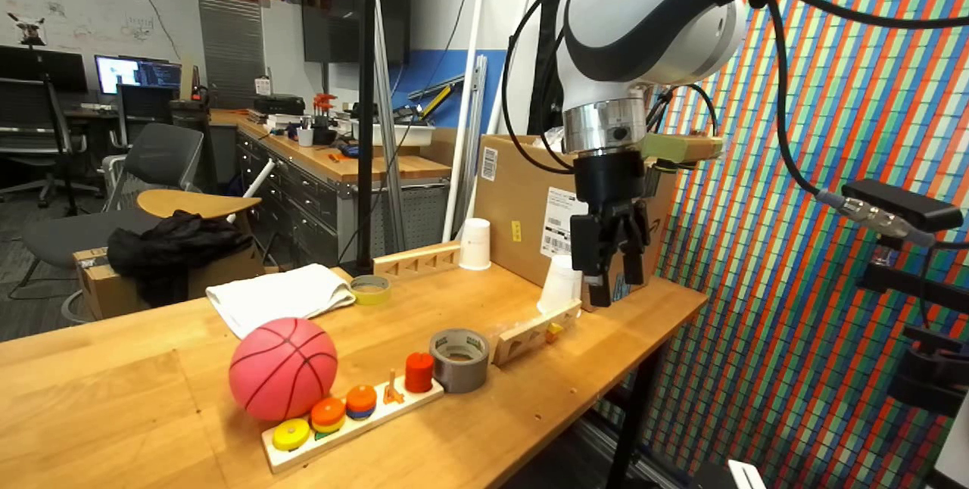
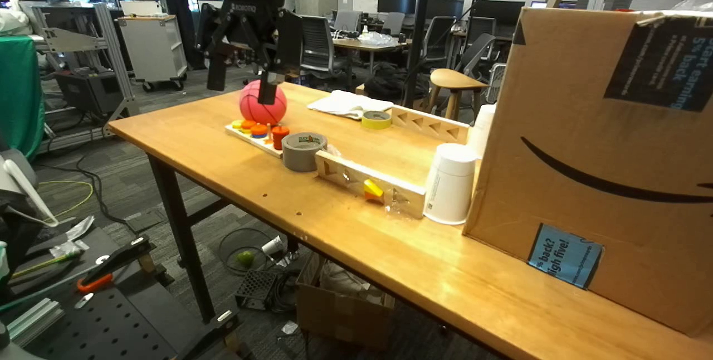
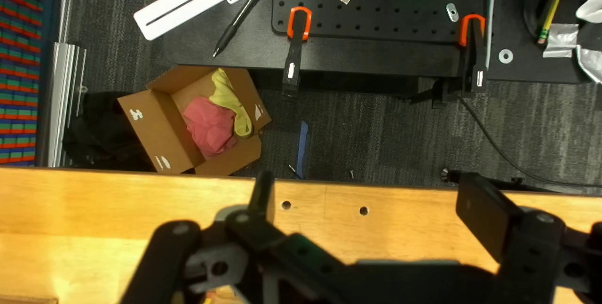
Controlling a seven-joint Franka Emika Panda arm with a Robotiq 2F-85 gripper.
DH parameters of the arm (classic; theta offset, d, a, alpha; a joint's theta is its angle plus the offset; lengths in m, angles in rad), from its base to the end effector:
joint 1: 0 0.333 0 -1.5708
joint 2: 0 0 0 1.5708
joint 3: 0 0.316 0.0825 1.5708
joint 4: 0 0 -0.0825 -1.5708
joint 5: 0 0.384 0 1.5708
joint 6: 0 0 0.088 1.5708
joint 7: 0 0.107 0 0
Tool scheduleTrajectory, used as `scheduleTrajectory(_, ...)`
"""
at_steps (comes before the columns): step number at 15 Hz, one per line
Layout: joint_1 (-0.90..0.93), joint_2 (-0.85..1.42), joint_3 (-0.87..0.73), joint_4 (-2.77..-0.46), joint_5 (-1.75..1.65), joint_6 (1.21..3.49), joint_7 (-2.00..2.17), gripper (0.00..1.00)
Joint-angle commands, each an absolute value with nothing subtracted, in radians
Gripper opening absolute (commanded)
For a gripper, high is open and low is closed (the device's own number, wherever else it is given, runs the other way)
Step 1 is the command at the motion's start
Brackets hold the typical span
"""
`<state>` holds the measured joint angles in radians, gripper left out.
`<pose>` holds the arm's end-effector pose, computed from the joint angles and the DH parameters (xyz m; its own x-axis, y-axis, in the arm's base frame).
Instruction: Roll the ball up and down the table
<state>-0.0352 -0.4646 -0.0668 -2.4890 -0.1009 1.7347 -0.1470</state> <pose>0.3647 -0.0469 0.4304 0.9529 0.0809 -0.2924 0.0900 -0.9958 0.0181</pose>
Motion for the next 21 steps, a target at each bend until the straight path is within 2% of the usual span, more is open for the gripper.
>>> scheduleTrajectory(1, -0.034, -0.464, -0.068, -2.487, -0.101, 1.732, -0.146, 1.00)
scheduleTrajectory(15, -0.002, -0.470, -0.048, -2.496, -0.080, 1.746, -0.159, 1.00)
scheduleTrajectory(21, 0.087, -0.463, -0.001, -2.503, 0.003, 1.898, -0.173, 1.00)
